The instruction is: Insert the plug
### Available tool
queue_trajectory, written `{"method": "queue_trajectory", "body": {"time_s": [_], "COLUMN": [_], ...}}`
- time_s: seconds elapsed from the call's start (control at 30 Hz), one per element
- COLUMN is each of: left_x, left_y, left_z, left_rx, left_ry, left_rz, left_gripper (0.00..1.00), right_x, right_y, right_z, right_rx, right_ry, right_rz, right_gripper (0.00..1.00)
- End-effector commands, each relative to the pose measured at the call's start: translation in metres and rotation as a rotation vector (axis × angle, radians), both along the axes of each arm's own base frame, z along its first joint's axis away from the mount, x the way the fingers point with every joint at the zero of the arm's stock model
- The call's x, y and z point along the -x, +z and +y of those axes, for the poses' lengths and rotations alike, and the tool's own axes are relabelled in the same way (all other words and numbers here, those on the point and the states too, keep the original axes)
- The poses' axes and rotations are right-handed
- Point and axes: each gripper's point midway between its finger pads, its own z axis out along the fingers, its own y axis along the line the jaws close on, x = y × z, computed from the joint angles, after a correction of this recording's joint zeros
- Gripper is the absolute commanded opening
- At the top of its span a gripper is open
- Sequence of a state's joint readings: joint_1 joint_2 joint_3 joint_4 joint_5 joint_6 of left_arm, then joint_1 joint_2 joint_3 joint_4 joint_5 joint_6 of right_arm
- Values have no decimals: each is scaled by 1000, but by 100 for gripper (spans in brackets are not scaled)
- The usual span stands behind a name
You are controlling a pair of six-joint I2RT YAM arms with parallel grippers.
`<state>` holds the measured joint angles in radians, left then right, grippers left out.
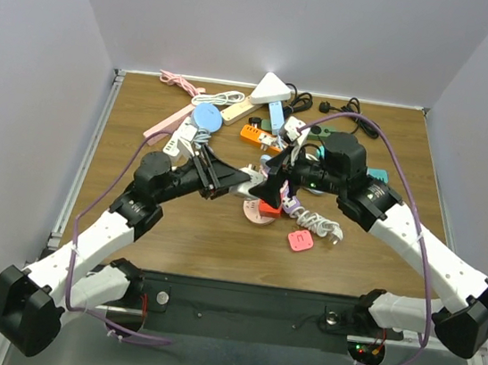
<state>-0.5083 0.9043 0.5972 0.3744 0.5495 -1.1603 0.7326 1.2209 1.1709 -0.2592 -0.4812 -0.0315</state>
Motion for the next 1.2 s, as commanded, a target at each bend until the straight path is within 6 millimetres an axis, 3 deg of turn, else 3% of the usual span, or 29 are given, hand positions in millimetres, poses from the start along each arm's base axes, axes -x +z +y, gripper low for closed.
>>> {"method": "queue_trajectory", "body": {"time_s": [0.0, 0.3, 0.43, 0.57, 0.77, 1.17], "left_x": [13, 17, 18, 21, 23, 27], "left_y": [46, 65, 64, 64, 68, 73], "left_z": [2, 7, 8, 11, 14, 17], "left_rx": [166, 271, 301, 324, 357, 424], "left_ry": [-29, -18, -21, -13, -13, -23], "left_rz": [-74, -67, -40, -30, -23, -12], "left_gripper": [0, 0, 0, 0, 0, 0], "right_x": [13, 25, 27, 29, 28, 31], "right_y": [46, 46, 53, 55, 49, 44], "right_z": [1, 5, 6, 8, 12, 20], "right_rx": [-109, -122, -139, -148, -151, -155], "right_ry": [65, 129, 142, 158, 174, 212], "right_rz": [-95, -84, -99, -101, -84, -69], "right_gripper": [96, 96, 96, 85, 77, 78]}}
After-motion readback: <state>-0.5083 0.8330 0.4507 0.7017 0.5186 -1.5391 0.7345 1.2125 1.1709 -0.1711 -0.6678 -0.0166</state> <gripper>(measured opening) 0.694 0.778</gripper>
